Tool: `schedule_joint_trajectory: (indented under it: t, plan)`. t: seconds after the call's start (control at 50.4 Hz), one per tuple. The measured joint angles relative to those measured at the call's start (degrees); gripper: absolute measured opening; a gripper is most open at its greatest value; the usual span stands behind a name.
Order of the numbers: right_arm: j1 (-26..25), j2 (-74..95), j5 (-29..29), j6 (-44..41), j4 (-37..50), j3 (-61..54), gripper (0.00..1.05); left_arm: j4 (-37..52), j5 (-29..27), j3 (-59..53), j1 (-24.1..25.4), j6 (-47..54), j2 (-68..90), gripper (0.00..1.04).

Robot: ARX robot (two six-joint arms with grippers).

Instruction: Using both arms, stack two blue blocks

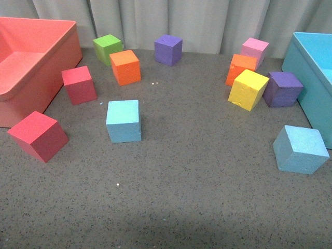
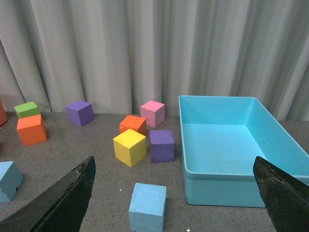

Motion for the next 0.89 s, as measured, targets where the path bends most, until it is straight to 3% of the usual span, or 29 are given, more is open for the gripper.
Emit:
schedule_joint_trajectory:
  t: [0.893]
  plan:
    - [0.0,0.0,0.0,0.0,0.0,0.0,0.95,0.0,0.0,0.0,0.0,0.0,0.0,0.98]
